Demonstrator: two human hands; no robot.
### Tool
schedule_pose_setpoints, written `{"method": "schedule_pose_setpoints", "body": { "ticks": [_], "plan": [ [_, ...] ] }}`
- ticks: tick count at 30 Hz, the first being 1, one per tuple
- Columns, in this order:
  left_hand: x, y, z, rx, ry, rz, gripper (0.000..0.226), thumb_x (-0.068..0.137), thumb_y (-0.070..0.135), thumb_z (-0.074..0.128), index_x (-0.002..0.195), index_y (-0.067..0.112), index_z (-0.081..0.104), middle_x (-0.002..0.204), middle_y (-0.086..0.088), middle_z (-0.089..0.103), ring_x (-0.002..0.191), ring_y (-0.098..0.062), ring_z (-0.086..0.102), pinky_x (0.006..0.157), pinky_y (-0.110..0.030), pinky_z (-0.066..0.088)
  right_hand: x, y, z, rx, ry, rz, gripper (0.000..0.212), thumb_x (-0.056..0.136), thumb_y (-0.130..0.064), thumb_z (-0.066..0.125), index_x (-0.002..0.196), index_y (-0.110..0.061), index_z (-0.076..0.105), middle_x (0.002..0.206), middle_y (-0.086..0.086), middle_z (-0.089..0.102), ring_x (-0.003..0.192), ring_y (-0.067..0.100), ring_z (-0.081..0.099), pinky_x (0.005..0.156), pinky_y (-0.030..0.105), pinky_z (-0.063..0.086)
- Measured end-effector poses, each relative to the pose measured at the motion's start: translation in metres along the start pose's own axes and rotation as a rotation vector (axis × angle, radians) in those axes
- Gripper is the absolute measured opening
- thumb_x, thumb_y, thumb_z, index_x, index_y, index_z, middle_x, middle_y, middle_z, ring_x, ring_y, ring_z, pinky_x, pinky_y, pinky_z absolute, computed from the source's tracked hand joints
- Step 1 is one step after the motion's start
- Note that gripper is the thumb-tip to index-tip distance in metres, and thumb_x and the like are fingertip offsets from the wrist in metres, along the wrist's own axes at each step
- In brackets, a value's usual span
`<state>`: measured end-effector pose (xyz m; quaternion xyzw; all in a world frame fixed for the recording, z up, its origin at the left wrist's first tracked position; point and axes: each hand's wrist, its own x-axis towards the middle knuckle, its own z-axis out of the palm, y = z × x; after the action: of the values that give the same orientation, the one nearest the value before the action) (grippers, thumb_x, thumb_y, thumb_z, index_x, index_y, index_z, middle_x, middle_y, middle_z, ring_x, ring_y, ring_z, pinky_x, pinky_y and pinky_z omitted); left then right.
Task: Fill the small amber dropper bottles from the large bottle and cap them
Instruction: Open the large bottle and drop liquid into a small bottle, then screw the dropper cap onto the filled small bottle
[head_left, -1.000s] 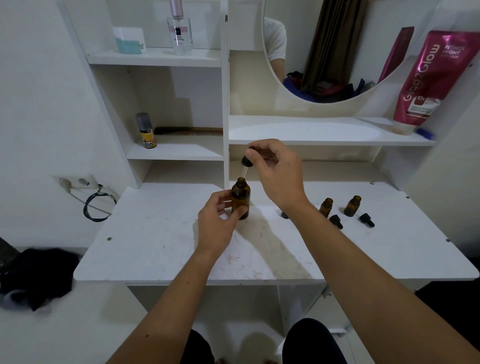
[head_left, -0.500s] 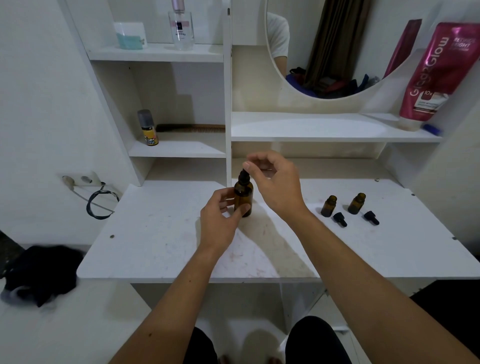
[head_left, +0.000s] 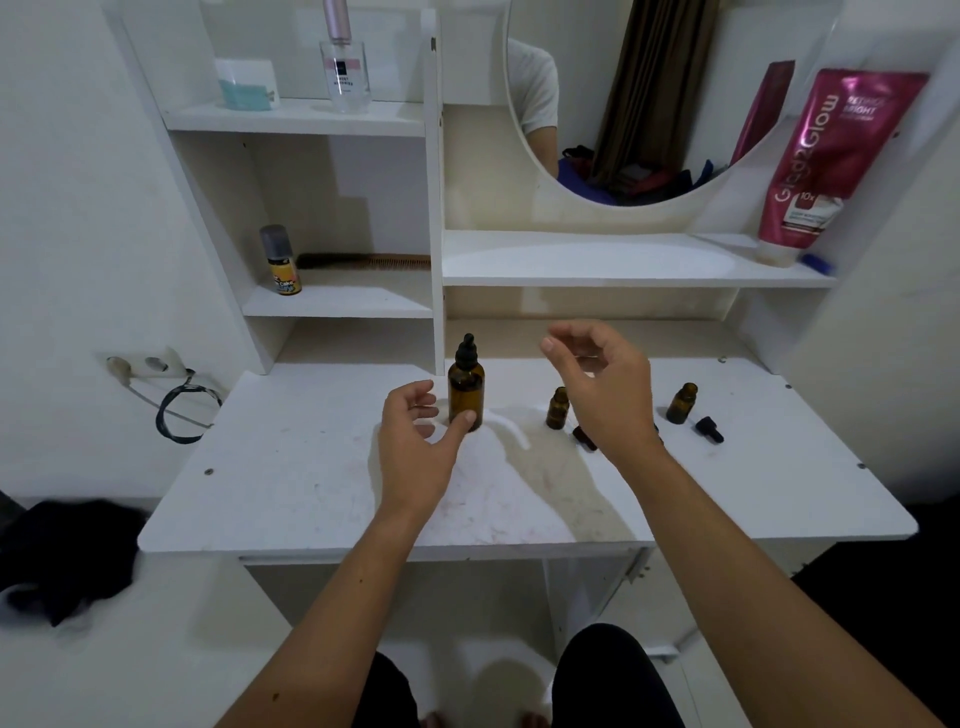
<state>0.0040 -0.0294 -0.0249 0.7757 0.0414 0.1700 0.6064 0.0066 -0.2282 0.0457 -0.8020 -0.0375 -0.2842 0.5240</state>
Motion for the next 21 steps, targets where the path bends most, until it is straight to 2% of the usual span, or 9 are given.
{"method": "schedule_pose_setpoints", "body": {
  "ticks": [4,8,10,13,15,18,21],
  "plan": [
    [-0.020,0.006,0.003,-0.037,0.027,0.033,0.040,0.085,0.031,0.084,0.116,0.024,0.061,0.100,0.009,0.067,0.089,-0.011,0.066,0.075,-0.016,0.057,-0.020,0.024,-0.024,-0.073,0.034,0.060,0.016,0.095,-0.022,0.078,0.110,-0.018,0.078,0.101,-0.010,0.076,0.088,-0.004,0.067,0.078,0.007,0.049],
    [-0.032,0.011,0.015,-0.043,-0.105,0.082,0.026,0.088,0.034,0.081,0.110,0.025,0.071,0.098,0.015,0.073,0.090,-0.002,0.069,0.079,-0.016,0.058,-0.041,0.049,-0.035,-0.218,0.021,0.089,0.016,0.094,-0.022,0.080,0.109,-0.017,0.077,0.103,-0.003,0.074,0.084,0.001,0.067,0.074,0.007,0.050],
    [-0.032,0.013,0.024,-0.054,-0.188,0.071,0.030,0.088,0.033,0.081,0.116,0.027,0.070,0.104,0.018,0.073,0.094,0.001,0.069,0.082,-0.018,0.059,-0.049,0.059,-0.035,-0.316,-0.011,0.115,0.023,0.092,-0.025,0.082,0.113,-0.016,0.077,0.105,-0.002,0.072,0.082,0.004,0.066,0.076,0.009,0.052],
    [-0.029,0.014,0.040,-0.017,-0.301,0.061,0.042,0.089,0.033,0.080,0.128,0.028,0.066,0.117,0.018,0.070,0.102,0.002,0.067,0.089,-0.022,0.060,-0.056,0.070,-0.034,-0.430,-0.069,0.145,0.032,0.091,-0.033,0.082,0.117,-0.016,0.076,0.106,-0.001,0.069,0.078,0.007,0.064,0.085,0.030,0.058],
    [-0.027,0.015,0.051,0.004,-0.353,0.056,0.049,0.089,0.032,0.080,0.135,0.027,0.063,0.126,0.015,0.068,0.109,-0.003,0.066,0.093,-0.024,0.059,-0.055,0.071,-0.033,-0.495,-0.105,0.169,0.032,0.091,-0.037,0.081,0.115,-0.016,0.076,0.104,-0.001,0.068,0.079,0.011,0.062,0.089,0.036,0.057],
    [-0.020,0.018,0.064,0.032,-0.379,0.059,0.053,0.090,0.029,0.080,0.139,0.023,0.060,0.132,0.012,0.066,0.114,-0.007,0.065,0.097,-0.026,0.057,-0.055,0.068,-0.032,-0.515,-0.109,0.189,0.025,0.094,-0.034,0.078,0.111,-0.015,0.077,0.101,-0.002,0.069,0.086,0.016,0.063,0.089,0.037,0.057],
    [-0.014,0.020,0.078,0.041,-0.376,0.066,0.053,0.090,0.025,0.080,0.139,0.020,0.060,0.129,0.009,0.067,0.111,-0.007,0.065,0.097,-0.025,0.056,-0.057,0.064,-0.039,-0.461,-0.035,0.220,0.021,0.098,-0.029,0.073,0.114,-0.015,0.075,0.099,-0.002,0.072,0.083,0.012,0.065,0.085,0.027,0.054]
  ]
}}
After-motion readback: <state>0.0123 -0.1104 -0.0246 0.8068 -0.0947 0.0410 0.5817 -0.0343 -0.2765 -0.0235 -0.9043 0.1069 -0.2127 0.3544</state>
